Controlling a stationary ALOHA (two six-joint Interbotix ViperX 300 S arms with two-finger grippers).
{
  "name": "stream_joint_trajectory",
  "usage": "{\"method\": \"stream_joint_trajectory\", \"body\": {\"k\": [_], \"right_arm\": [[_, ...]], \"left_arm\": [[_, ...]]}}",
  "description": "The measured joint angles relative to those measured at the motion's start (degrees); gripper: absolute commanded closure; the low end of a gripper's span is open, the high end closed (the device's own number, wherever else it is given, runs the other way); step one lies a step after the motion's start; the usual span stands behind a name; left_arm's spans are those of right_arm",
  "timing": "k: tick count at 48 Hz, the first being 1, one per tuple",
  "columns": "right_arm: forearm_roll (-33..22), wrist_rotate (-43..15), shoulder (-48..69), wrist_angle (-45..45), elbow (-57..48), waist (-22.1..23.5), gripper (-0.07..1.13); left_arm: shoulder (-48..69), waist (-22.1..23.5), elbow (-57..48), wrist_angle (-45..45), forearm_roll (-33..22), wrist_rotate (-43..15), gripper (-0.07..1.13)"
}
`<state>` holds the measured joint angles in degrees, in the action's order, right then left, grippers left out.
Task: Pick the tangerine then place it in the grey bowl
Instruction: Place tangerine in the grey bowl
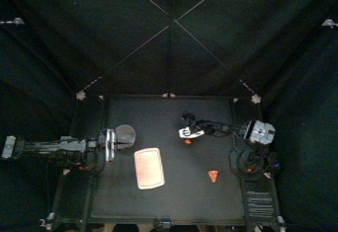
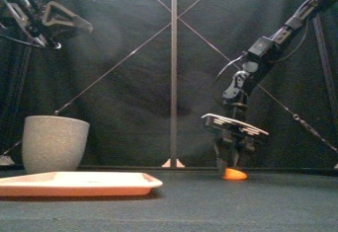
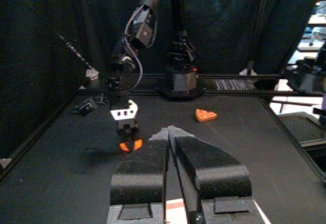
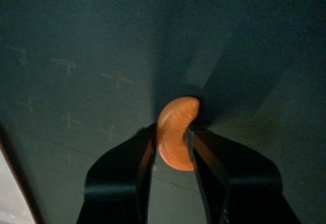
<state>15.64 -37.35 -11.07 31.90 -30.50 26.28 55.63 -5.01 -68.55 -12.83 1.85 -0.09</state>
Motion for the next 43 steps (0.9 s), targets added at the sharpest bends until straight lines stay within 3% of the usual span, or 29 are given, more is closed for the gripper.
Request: {"method": "stream_joint_trajectory", "body": {"k": [11, 24, 43], "right_arm": [[-0.09, 0.0, 0.18, 0.53, 1.58, -2.46, 0.39], [-1.67, 0.97, 3.34, 1.32, 12.39, -6.86, 0.39], [-14.85, 1.58, -8.96, 1.49, 40.25, -9.93, 0.39]], "left_arm": [[0.0, 0.0, -0.09, 0.09, 0.0, 0.0, 0.57], [0.09, 0.0, -0.09, 0.0, 0.0, 0.0, 0.57], [0.09, 0.0, -0.18, -1.23, 0.0, 0.0, 0.57]]}}
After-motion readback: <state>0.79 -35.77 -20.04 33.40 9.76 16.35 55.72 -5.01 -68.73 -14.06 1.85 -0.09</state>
